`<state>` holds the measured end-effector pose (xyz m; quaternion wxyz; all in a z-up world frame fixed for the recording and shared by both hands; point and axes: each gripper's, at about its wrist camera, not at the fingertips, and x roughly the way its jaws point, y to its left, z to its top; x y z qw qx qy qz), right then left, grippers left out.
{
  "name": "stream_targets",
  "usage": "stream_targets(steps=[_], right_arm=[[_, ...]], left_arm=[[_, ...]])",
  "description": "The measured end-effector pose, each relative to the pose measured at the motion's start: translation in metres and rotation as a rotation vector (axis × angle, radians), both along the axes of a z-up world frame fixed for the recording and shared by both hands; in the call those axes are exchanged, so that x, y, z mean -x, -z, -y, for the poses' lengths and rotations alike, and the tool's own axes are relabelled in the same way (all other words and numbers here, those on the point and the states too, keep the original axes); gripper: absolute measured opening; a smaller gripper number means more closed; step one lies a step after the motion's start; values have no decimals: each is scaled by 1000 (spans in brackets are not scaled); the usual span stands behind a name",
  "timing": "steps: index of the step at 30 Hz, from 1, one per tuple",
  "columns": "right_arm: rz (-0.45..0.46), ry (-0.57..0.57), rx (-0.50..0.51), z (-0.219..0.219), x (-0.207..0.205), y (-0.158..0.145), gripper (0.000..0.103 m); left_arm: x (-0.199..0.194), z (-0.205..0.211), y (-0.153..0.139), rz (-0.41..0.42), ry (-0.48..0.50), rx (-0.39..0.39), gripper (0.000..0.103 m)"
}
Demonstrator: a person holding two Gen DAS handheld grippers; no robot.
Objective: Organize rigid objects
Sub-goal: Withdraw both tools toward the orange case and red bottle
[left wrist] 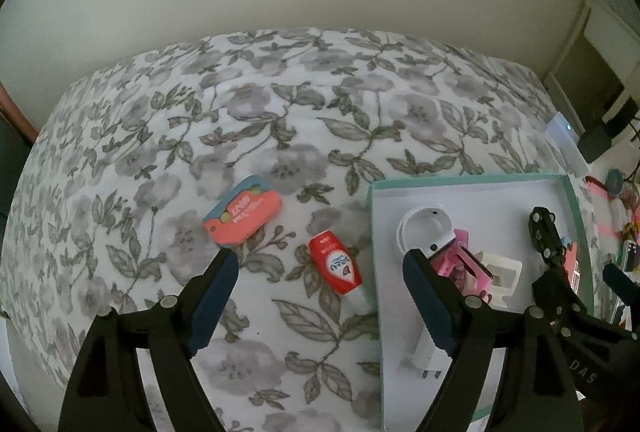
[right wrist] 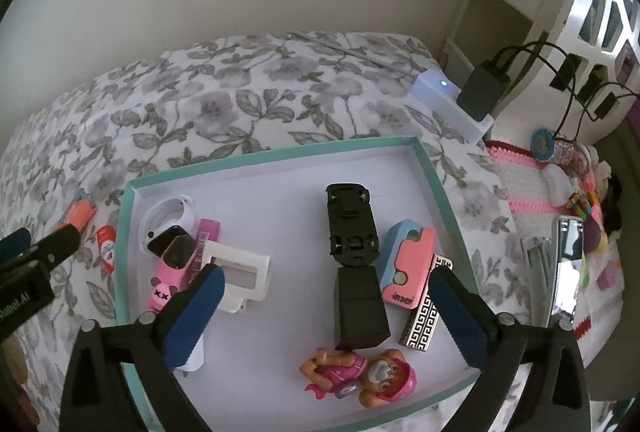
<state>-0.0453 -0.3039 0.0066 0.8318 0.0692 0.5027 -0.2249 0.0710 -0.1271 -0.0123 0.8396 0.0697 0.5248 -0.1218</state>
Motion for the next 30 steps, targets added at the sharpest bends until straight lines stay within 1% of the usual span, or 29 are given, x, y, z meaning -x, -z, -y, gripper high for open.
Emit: stream_targets(steps=[9, 12, 21, 23, 27, 30], right_arm=[[63, -42, -9, -10, -2, -6, 103], [105, -59, -5, -13, -2, -8, 103], [57, -53, -33, -13, -6, 1, 103], [59, -56, -35, -13, -6, 2, 103], [95, -67, -81, -15, -8, -1, 103], [106, -59, -59, -19, -12, -3, 103]], left_arm=[[-8, -19, 1, -18, -46, 39, 85], [-11, -27, 1, -23, -64, 51, 85], [-21, -54, 2, -43, -129, 100, 85], [-24, -62, 3, -48, -145, 112, 85], [-29, -75, 5, -55, -177, 129, 85], [-33, -85, 7, -65, -192, 138, 85]])
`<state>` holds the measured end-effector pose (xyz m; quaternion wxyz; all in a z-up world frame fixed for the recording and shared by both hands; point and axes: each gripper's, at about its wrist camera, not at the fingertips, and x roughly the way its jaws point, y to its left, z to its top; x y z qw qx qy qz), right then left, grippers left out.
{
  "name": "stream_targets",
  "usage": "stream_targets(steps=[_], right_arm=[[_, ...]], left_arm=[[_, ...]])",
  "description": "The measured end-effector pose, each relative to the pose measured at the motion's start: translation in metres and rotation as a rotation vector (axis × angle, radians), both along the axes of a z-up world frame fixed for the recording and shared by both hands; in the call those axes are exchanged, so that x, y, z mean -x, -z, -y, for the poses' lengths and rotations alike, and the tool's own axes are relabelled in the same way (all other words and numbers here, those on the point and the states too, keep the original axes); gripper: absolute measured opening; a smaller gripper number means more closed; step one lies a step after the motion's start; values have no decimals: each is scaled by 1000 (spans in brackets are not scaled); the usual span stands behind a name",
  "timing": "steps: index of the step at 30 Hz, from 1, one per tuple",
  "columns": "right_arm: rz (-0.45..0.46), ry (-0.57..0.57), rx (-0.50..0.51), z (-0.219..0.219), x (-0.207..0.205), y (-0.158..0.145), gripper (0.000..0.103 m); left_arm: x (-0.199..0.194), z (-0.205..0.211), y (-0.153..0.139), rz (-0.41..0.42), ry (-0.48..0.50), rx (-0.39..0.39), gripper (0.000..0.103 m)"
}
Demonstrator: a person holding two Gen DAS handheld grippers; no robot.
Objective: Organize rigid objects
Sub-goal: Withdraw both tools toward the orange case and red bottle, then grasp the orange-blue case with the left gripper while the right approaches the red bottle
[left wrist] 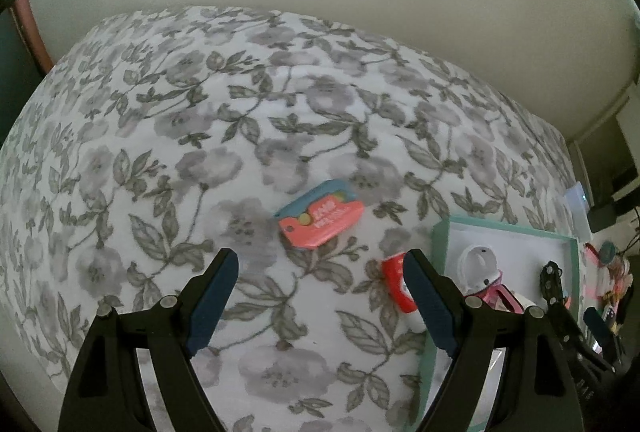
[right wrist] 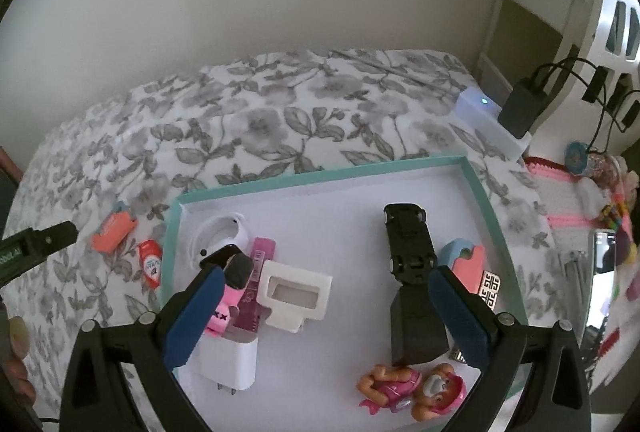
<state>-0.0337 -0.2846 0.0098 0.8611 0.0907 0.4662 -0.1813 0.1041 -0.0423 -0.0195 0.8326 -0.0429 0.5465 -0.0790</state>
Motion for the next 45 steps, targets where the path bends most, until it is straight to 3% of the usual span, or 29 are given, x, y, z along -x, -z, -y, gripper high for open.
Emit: stream_targets(steps=[8, 11, 17, 26, 45], right_arm=[[66, -95, -24, -34, -20, -4, 103], [77, -162, -88, -53, -32, -2, 103], [33, -264, -82, -91, -52, 10, 103], [-29, -306, -67, -110, -71, 30, 103], [-58, -277, -109, -93, -85, 39, 103]], left_arm=[[-13, -27, 8, -20, -45, 6, 85], [-19, -38, 12, -30, -62, 11, 85], [-29, -55, 21, -53, -89, 20, 85], [-45, -65, 36, -93, -106, 50, 85], [-60, 7, 67, -88, 142, 27, 85]])
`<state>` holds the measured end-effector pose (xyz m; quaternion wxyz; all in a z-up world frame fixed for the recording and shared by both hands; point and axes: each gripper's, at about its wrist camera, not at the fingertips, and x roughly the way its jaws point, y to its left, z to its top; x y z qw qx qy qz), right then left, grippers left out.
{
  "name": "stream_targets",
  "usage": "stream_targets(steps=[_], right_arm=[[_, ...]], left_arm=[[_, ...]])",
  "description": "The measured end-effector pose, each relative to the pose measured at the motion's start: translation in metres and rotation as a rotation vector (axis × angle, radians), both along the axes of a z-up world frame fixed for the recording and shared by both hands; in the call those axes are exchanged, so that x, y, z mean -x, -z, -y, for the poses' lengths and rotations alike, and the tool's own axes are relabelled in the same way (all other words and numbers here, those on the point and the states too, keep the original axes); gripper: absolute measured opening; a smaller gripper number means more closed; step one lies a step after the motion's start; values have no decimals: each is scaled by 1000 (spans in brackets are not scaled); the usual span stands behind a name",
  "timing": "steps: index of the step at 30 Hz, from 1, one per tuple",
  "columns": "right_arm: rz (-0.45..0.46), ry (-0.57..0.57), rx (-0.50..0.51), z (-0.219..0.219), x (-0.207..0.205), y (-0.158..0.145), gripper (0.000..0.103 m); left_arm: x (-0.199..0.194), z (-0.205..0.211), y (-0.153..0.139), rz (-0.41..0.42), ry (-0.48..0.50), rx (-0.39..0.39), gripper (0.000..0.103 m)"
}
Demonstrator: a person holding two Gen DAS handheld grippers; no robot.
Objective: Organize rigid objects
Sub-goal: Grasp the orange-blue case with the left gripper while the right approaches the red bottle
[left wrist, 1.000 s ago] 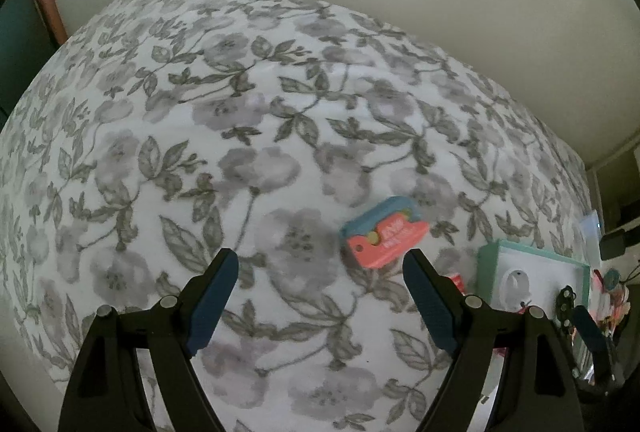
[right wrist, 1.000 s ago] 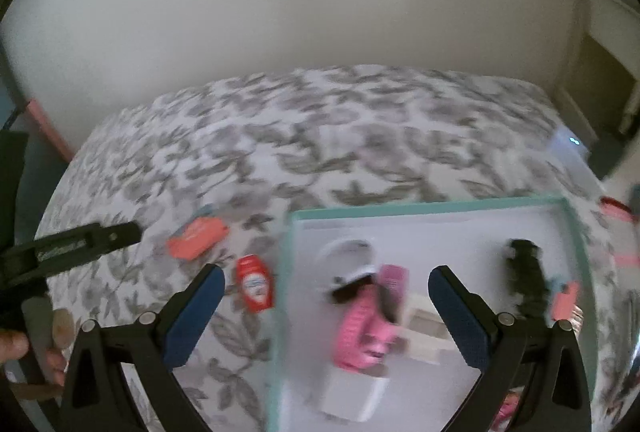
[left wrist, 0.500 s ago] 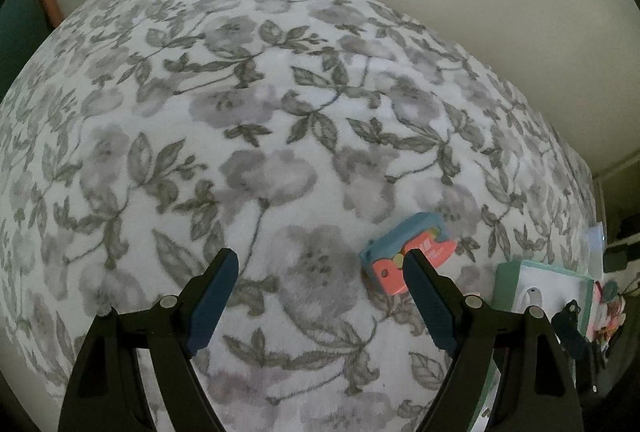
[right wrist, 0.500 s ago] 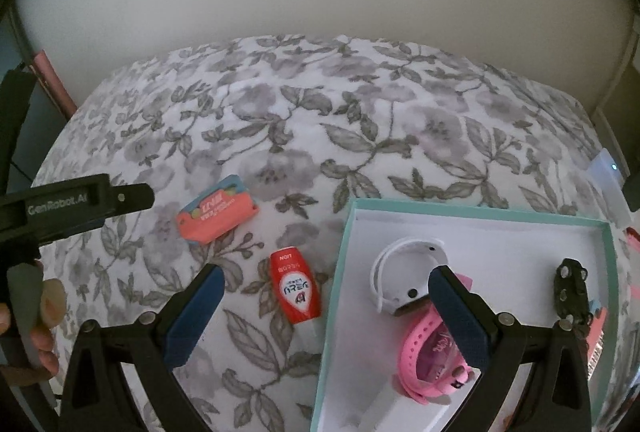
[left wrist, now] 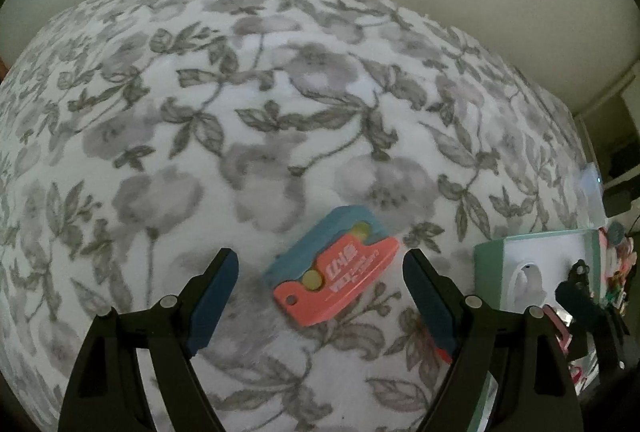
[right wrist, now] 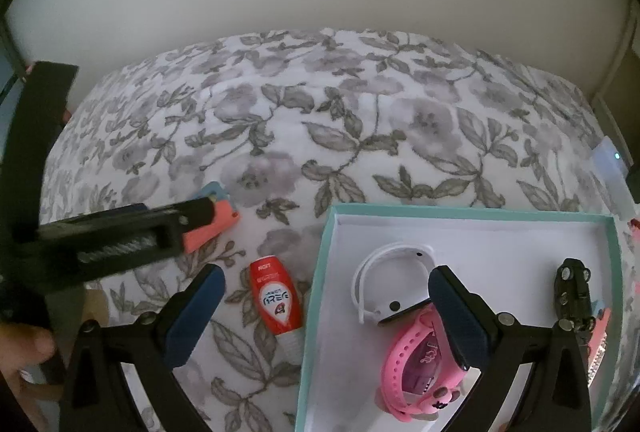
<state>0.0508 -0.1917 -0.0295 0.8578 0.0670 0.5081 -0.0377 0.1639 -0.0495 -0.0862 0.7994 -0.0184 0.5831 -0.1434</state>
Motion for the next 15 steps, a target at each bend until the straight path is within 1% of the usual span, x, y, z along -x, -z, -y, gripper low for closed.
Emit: stream_targets(steps=[6, 7, 9, 15], right_arm=[[-14, 16, -17, 5, 0, 2, 103], [-16, 22, -20, 7, 0, 2, 103], [-18, 31, -30, 10, 0, 2, 103], [-6, 29, -23, 9, 1, -2, 103]], left_arm=[[-2, 8, 14, -4, 4, -12, 84], [-2, 8, 14, -2, 3, -11, 83], [-1, 8, 13, 8, 8, -6, 76], [-3, 20, 12, 10, 44, -34, 75]])
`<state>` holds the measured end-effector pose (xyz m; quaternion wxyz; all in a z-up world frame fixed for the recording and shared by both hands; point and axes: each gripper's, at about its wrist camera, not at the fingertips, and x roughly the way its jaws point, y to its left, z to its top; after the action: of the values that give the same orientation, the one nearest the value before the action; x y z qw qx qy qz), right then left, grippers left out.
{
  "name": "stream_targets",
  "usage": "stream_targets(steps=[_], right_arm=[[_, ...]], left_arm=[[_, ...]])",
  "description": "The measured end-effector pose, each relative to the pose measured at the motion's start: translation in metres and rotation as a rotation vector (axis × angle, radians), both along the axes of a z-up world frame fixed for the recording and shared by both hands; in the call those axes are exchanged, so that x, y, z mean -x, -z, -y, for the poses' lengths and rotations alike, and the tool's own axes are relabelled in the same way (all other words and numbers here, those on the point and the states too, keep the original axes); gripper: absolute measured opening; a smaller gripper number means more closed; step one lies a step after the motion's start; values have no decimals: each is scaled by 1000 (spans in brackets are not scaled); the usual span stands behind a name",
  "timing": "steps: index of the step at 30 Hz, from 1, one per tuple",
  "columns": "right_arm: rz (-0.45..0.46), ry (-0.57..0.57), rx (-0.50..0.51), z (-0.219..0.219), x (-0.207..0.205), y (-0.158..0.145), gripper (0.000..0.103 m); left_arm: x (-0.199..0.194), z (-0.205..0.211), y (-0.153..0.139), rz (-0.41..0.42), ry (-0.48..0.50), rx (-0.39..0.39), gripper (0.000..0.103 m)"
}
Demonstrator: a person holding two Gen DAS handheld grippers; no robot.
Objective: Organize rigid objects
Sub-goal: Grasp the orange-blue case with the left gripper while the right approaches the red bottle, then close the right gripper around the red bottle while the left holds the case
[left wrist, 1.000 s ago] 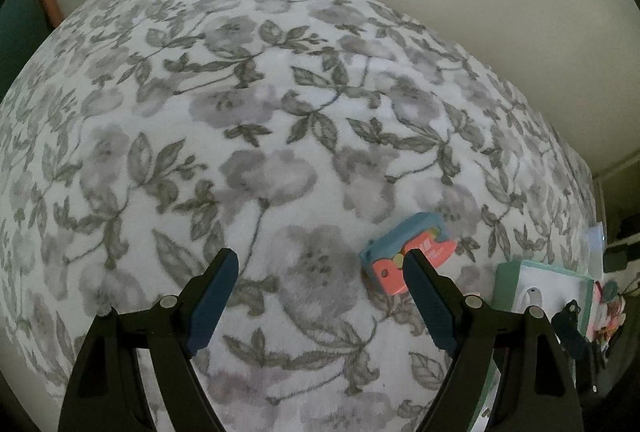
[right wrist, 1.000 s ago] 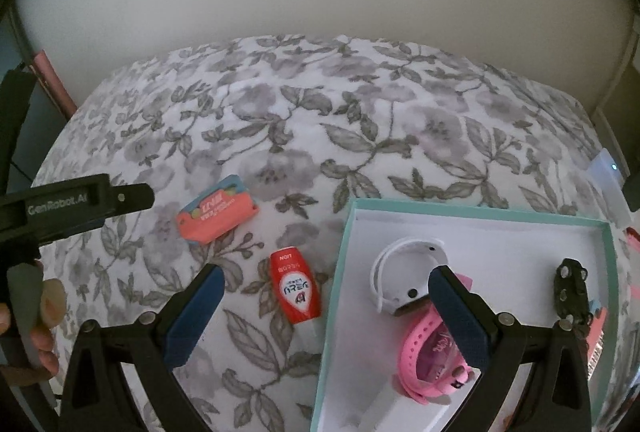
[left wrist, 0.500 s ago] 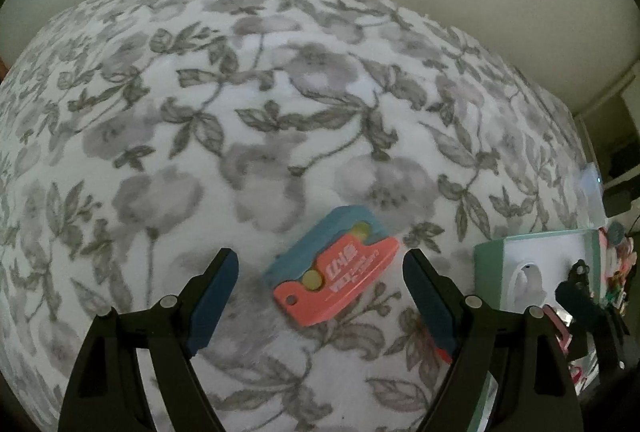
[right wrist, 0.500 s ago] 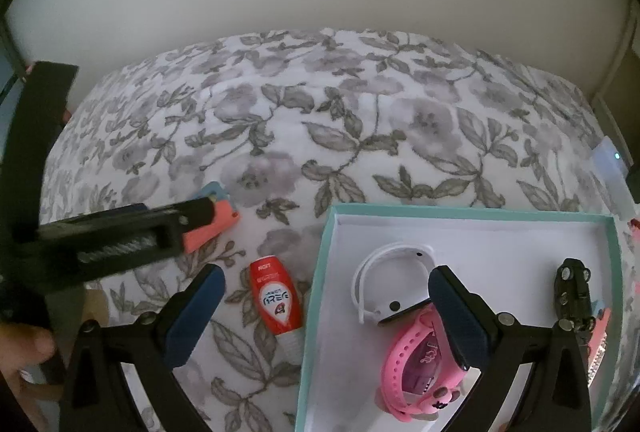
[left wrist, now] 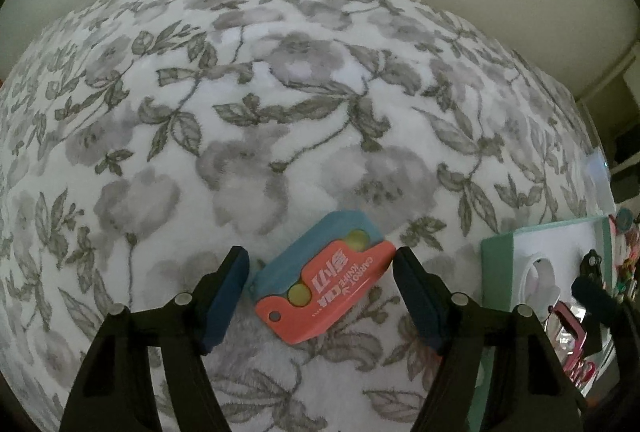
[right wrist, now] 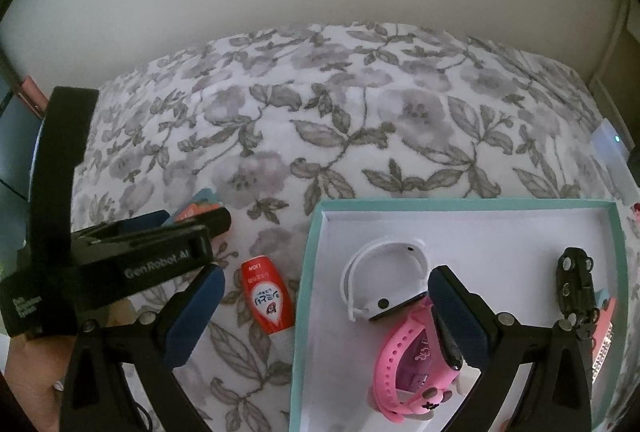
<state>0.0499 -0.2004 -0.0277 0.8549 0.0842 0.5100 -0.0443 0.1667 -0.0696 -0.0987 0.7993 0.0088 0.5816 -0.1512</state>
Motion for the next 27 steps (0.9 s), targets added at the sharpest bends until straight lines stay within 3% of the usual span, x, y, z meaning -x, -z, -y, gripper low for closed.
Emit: stream_targets(steps=[4, 10, 18, 27], right_arm=[[7, -9, 33, -3, 0, -4, 103], [25, -14, 33, -7, 1, -8, 103], [23, -82, 14, -27, -2, -7, 94], [-1, -153, -25, -46, -8, 1, 84]], left_arm=[[0, 3, 2, -12, 17, -19, 75], [1, -16, 2, -52, -40, -12, 75], [-2, -55, 5, -94, -123, -13, 75], [-2, -81, 7, -122, -150, -3, 75]])
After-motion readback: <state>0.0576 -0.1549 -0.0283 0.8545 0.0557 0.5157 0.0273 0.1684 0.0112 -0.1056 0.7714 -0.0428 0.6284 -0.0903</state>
